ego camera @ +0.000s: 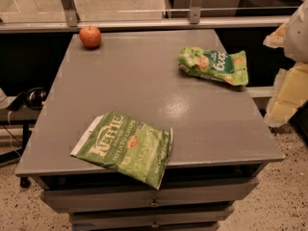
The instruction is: Move apple near green rice chip bag
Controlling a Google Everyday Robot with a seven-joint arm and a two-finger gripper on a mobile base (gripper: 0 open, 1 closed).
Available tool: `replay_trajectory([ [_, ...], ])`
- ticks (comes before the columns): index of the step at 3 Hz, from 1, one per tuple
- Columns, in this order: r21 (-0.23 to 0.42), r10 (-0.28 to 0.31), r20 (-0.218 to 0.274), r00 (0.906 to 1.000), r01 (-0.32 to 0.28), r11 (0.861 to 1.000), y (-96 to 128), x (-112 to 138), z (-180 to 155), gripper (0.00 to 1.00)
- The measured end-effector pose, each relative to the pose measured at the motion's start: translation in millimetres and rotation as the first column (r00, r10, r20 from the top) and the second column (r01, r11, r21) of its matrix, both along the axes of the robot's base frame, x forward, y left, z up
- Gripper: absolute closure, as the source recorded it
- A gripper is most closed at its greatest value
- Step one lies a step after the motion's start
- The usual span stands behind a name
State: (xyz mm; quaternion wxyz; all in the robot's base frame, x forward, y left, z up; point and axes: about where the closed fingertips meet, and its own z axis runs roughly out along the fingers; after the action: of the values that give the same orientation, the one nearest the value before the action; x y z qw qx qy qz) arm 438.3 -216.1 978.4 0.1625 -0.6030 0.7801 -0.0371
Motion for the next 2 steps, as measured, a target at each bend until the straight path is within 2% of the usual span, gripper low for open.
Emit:
replay_trajectory([
  [1, 0.001, 0.001, 0.003, 1.0000, -0.001, 1.000, 0.3, 0.4, 0.8, 0.00],
  [2, 0.070, 0.040, 0.052, 0.9979, -0.043, 0.997, 27.4, 24.2, 2.4, 0.00],
])
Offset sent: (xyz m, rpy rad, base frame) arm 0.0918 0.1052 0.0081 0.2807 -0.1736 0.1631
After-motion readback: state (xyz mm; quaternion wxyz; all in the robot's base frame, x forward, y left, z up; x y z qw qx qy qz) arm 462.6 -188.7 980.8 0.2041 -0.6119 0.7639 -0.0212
